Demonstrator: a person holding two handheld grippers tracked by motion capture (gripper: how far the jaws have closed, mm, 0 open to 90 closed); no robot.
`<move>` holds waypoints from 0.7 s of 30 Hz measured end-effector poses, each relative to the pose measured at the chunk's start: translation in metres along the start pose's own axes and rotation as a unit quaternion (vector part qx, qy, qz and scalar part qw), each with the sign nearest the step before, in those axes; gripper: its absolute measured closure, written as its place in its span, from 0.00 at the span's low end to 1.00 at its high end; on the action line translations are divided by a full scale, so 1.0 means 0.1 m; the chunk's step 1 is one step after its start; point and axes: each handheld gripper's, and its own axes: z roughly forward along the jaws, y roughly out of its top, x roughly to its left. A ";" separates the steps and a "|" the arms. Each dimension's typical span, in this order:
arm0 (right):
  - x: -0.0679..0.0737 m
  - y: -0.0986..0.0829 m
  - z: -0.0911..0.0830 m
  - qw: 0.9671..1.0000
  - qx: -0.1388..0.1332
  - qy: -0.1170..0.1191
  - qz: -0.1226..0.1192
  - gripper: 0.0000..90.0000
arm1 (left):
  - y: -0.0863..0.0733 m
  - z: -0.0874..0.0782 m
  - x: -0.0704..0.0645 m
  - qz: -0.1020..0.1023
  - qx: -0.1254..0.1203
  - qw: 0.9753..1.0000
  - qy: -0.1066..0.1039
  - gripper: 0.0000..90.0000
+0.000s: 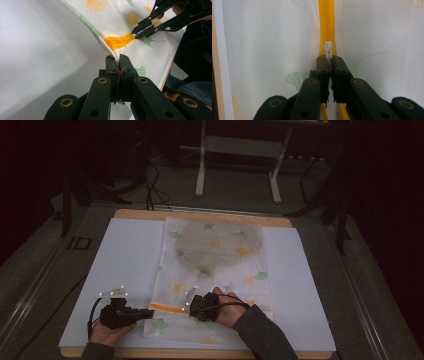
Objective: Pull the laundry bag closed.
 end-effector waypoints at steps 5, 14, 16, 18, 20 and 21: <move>0.00 -0.02 -0.01 1.000 0.002 0.001 0.001 0.95 | 0.00 0.00 0.00 0.001 -0.001 1.000 0.000 0.98; -0.01 -0.13 -0.05 1.000 0.007 0.000 0.009 0.95 | 0.00 0.00 0.00 -0.001 -0.001 1.000 0.000 0.98; -0.02 -0.14 -0.06 1.000 0.007 -0.001 0.009 0.95 | 0.00 -0.01 0.00 0.000 -0.001 1.000 0.000 0.98; -0.02 -0.15 -0.06 1.000 0.008 -0.001 0.009 0.95 | 0.00 -0.01 0.00 -0.001 -0.001 1.000 0.000 0.98; -0.02 -0.17 -0.07 1.000 0.012 -0.003 0.009 0.95 | 0.00 -0.01 0.00 0.000 -0.001 1.000 0.000 0.98; -0.02 -0.17 -0.07 1.000 0.012 -0.003 0.009 0.95 | 0.00 -0.01 0.00 -0.001 -0.002 1.000 0.000 0.98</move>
